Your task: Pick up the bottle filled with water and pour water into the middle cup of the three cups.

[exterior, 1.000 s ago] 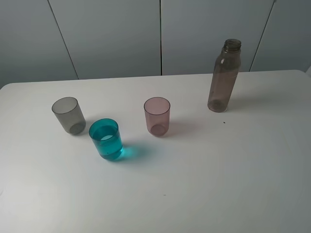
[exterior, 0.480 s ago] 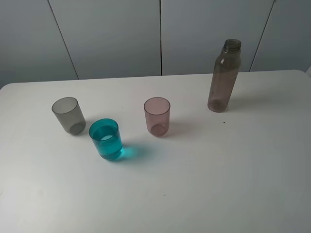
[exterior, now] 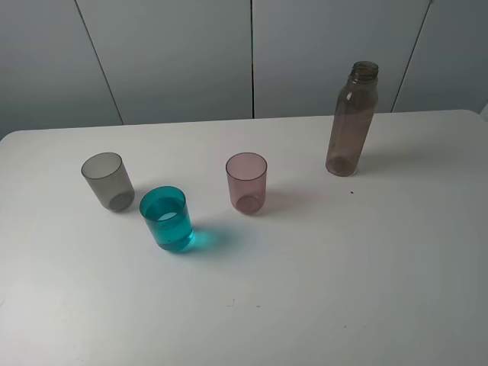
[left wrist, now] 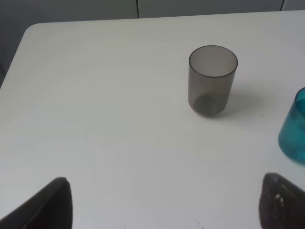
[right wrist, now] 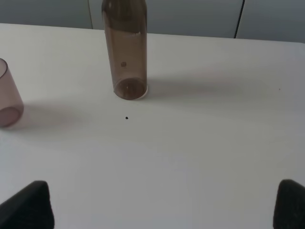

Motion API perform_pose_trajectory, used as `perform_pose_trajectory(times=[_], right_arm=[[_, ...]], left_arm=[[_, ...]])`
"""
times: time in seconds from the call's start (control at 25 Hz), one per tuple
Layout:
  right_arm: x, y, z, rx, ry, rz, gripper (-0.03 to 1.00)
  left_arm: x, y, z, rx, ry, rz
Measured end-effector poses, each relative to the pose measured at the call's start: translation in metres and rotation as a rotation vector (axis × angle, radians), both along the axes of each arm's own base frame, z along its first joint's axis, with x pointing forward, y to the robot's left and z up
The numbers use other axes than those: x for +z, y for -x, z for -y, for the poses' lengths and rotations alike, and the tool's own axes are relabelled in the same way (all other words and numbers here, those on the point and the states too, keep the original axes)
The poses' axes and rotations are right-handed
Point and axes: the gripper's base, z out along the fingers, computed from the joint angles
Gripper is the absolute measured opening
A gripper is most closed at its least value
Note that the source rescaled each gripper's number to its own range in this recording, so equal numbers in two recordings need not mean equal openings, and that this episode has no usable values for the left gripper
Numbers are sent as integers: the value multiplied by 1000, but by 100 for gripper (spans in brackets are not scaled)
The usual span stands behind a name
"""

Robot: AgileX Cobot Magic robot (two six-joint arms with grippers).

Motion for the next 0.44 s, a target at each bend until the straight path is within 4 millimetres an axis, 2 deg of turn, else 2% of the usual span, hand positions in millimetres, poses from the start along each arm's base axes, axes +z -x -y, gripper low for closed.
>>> perform_pose_trajectory(times=[0.44], right_arm=[[0,0,0,0,0,0,100]], left_arm=[[0,0,0,2,3,0]])
